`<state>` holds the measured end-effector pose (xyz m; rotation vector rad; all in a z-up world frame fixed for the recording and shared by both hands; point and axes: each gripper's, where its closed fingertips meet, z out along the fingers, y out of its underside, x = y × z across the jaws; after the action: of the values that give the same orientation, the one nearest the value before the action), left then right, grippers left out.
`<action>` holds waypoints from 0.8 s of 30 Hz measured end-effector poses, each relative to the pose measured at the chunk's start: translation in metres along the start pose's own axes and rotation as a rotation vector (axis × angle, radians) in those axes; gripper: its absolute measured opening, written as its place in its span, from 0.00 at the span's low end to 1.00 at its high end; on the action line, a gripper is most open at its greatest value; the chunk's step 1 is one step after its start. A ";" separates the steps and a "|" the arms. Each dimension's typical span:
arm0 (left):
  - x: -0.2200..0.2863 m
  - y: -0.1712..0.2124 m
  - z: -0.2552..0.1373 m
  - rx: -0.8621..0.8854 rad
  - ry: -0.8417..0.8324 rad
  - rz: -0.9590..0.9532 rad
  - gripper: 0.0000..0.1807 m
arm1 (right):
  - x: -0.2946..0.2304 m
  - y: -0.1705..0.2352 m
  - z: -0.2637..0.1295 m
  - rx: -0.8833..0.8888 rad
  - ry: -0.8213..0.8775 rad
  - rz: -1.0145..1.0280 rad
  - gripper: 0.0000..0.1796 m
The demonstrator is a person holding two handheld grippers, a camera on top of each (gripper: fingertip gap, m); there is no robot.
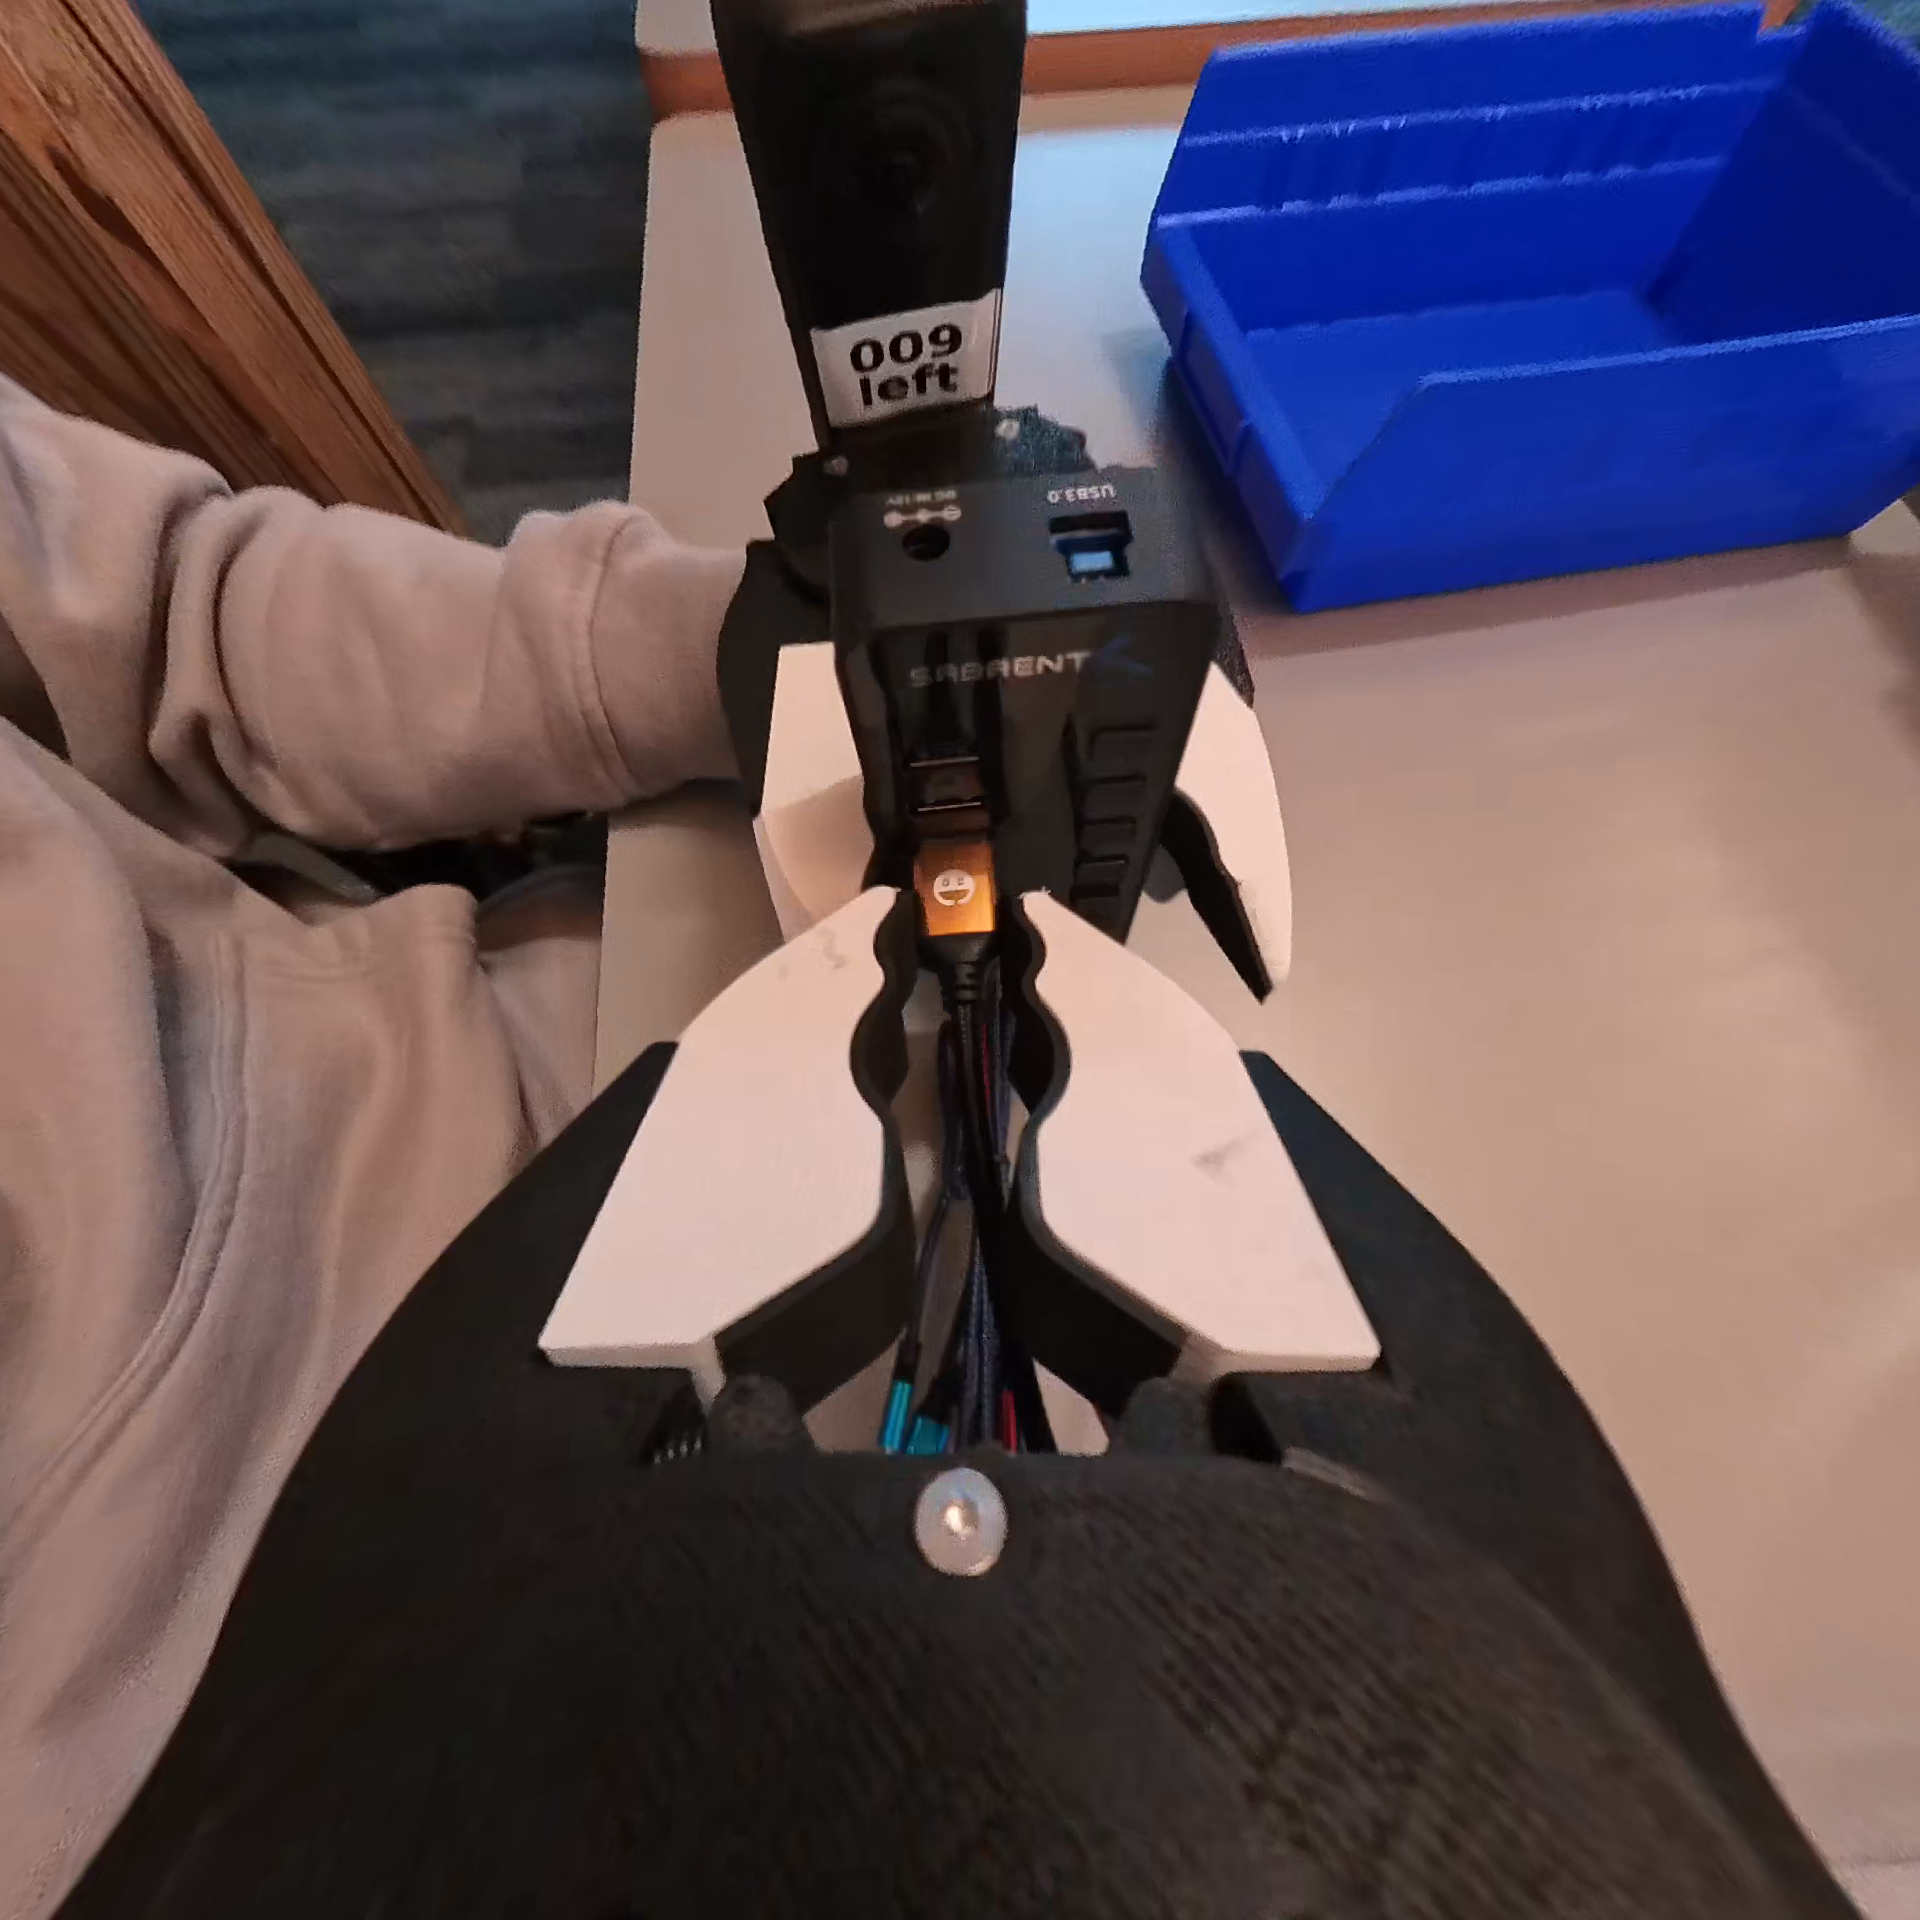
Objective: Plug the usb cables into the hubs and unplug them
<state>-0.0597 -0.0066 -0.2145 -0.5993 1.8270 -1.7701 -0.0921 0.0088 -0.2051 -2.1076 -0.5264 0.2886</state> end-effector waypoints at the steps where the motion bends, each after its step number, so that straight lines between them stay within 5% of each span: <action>1: 0.000 0.000 0.001 -0.005 -0.002 0.005 0.40 | 0.001 0.002 -0.002 -0.013 -0.002 0.000 0.09; 19: 0.003 0.002 0.002 0.004 -0.007 0.014 0.40 | -0.002 0.011 -0.005 -0.063 -0.045 -0.058 0.09; 22: -0.001 -0.007 0.004 0.013 -0.022 0.011 0.40 | 0.005 0.005 -0.012 -0.022 -0.003 -0.034 0.09; 24: -0.007 -0.016 -0.013 0.083 -0.035 0.008 0.40 | 0.040 0.032 -0.038 -0.171 0.210 -0.074 0.09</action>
<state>-0.0636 0.0069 -0.1981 -0.5865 1.7209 -1.8090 -0.0331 -0.0159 -0.2111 -2.2449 -0.5175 -0.0221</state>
